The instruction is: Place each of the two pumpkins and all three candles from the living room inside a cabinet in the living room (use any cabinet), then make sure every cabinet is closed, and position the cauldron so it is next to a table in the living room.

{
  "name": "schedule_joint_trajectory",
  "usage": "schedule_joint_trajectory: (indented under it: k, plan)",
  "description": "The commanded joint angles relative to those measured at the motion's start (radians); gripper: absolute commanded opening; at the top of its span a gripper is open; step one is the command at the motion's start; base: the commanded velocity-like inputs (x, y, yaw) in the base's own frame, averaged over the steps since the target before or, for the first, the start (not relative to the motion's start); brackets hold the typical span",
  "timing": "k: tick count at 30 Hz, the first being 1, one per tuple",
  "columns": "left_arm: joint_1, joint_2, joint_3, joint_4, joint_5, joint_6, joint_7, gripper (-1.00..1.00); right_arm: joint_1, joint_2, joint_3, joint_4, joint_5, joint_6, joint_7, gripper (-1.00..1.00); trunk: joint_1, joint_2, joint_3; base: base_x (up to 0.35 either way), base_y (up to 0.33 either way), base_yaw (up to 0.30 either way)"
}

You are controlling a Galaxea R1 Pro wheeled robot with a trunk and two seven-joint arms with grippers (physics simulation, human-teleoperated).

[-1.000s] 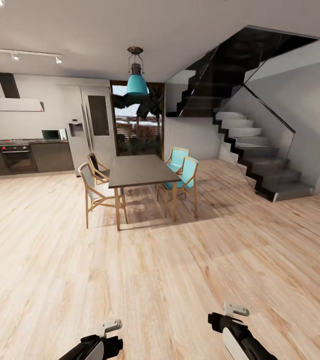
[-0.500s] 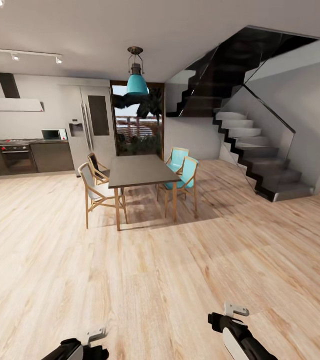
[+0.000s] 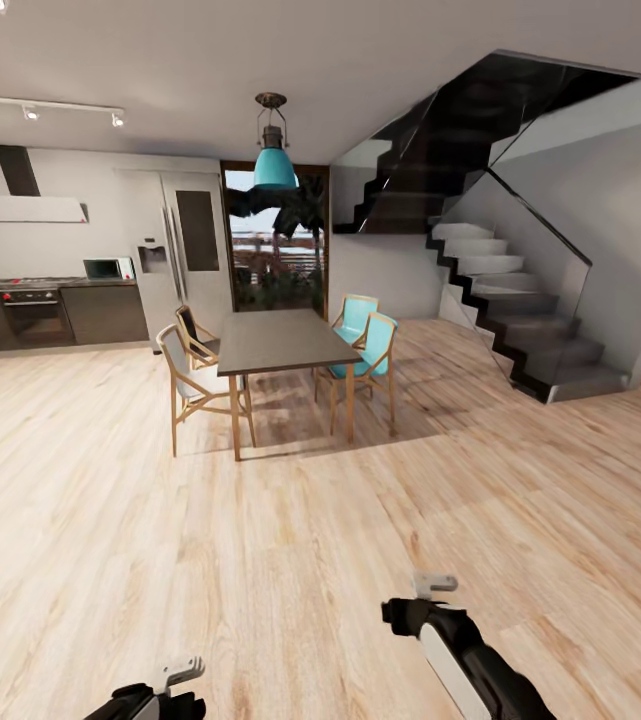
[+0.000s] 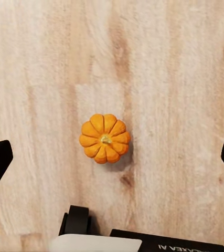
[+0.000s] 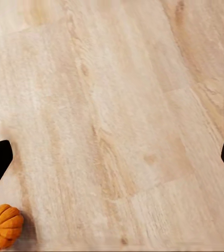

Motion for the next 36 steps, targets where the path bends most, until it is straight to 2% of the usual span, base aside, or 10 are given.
schedule_joint_trajectory:
  k: [1, 2, 6, 23, 27, 31, 36]
  plan:
    - [0.0, 0.001, -0.008, -0.003, 0.01, 0.005, 0.006, 1.0, 0.0, -0.001, 0.007, -0.02, -0.012, 0.033, -0.011, 1.0, 0.004, -0.008, -0.004, 0.0, 0.0, 0.0]
    - [0.0, 0.001, -0.007, -0.003, 0.01, 0.005, 0.007, 1.0, 0.0, -0.001, 0.01, -0.043, -0.014, 0.078, -0.012, 1.0, 0.008, -0.015, -0.008, 0.0, 0.0, 0.0]
    - [0.001, 0.0, -0.007, -0.003, 0.009, 0.002, 0.008, 1.0, 0.001, -0.001, 0.013, -0.074, -0.018, 0.139, -0.013, 1.0, 0.023, -0.043, -0.02, 0.0, 0.0, 0.0]
    - [0.001, -0.002, -0.01, -0.003, 0.009, -0.053, 0.009, 1.0, 0.002, -0.001, 0.016, -0.09, -0.02, 0.161, -0.013, 1.0, 0.088, -0.162, -0.073, 0.0, 0.0, 0.0]
    - [0.001, -0.002, -0.01, -0.003, 0.009, -0.055, 0.009, 1.0, 0.006, -0.003, 0.017, -0.166, -0.02, 0.163, -0.013, 1.0, 0.104, -0.19, -0.086, 0.0, 0.0, 0.0]
    - [0.001, -0.002, -0.012, -0.003, 0.009, -0.06, 0.009, 1.0, 0.049, -0.006, 0.016, -0.308, -0.02, 0.183, -0.013, 1.0, 0.119, -0.218, -0.098, 0.0, 0.0, 0.0]
    - [0.001, -0.002, -0.013, -0.003, 0.009, -0.061, 0.009, 1.0, 0.07, -0.007, 0.015, -0.361, -0.019, 0.22, -0.013, 1.0, 0.138, -0.253, -0.114, 0.0, 0.0, 0.0]
